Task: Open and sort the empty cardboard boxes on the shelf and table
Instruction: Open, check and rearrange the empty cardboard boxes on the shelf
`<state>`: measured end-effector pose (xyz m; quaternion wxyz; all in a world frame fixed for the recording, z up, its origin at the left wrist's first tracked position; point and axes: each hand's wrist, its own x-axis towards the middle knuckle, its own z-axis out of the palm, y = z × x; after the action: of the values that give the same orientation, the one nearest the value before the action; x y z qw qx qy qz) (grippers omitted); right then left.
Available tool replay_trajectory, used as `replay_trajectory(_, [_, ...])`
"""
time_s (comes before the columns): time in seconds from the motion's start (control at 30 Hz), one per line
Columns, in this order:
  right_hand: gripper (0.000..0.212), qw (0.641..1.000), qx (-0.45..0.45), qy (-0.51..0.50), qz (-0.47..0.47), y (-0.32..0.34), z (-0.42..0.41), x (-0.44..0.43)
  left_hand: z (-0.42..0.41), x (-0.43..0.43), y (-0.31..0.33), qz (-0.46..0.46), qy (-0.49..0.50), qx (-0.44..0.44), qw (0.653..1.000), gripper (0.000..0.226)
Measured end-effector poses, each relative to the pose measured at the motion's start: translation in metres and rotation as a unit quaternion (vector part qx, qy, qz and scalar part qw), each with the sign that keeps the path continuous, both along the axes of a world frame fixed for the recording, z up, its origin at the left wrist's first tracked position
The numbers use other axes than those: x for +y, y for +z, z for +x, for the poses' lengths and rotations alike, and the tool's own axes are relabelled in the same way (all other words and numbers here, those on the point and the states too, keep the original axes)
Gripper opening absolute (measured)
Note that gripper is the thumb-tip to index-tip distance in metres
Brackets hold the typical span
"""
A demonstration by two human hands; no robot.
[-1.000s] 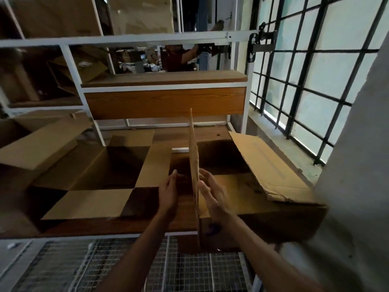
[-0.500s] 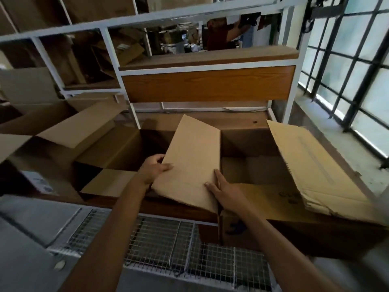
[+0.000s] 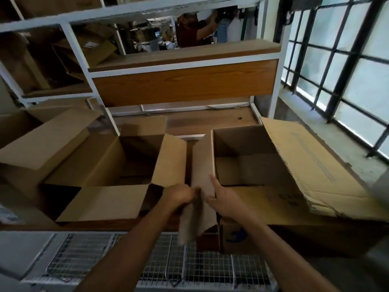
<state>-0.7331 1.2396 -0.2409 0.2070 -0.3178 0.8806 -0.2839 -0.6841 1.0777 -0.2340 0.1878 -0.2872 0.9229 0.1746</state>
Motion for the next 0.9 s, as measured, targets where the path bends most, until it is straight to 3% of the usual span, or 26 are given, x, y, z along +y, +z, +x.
replay_trajectory(0.07, [0.082, 1.0, 0.014, -0.001, 0.004, 0.0, 0.002, -0.009, -0.018, 0.0, -0.002, 0.023, -0.01, 0.025, 0.999, 0.037])
replay_trajectory(0.13, [0.084, 1.0, 0.016, -0.009, 0.011, 0.001, 0.002, -0.018, -0.037, 0.004, -0.003, 0.114, 0.043, 0.131, 0.984, 0.029])
replay_trajectory(0.2, [0.082, 1.0, 0.006, -0.017, 0.008, 0.003, 0.002, -0.026, -0.051, 0.005, -0.001, 0.189, 0.087, 0.225, 0.952, 0.037])
replay_trajectory(0.3, [0.079, 0.999, 0.013, -0.044, -0.009, 0.005, -0.001, -0.038, -0.063, 0.004, 0.004, 0.237, 0.089, 0.254, 0.933, 0.054])
replay_trajectory(0.47, [0.057, 0.999, 0.007, -0.036, -0.039, 0.004, -0.006, -0.049, -0.08, -0.004, 0.006, 0.166, 0.061, 0.241, 0.954, 0.054])
replay_trajectory(0.67, [0.038, 0.997, -0.055, -0.013, -0.053, 0.007, -0.017, -0.035, -0.089, 0.004, 0.002, 0.12, 0.052, 0.272, 0.953, 0.058])
replay_trajectory(0.77, [0.015, 0.998, -0.052, -0.004, -0.031, 0.006, -0.017, -0.028, -0.086, 0.017, 0.002, 0.083, 0.03, 0.313, 0.946, 0.067])
replay_trajectory(0.9, [0.027, 0.999, -0.015, 0.041, -0.03, 0.008, -0.007, -0.02, -0.076, 0.013, 0.003, 0.012, -0.059, 0.24, 0.969, 0.058])
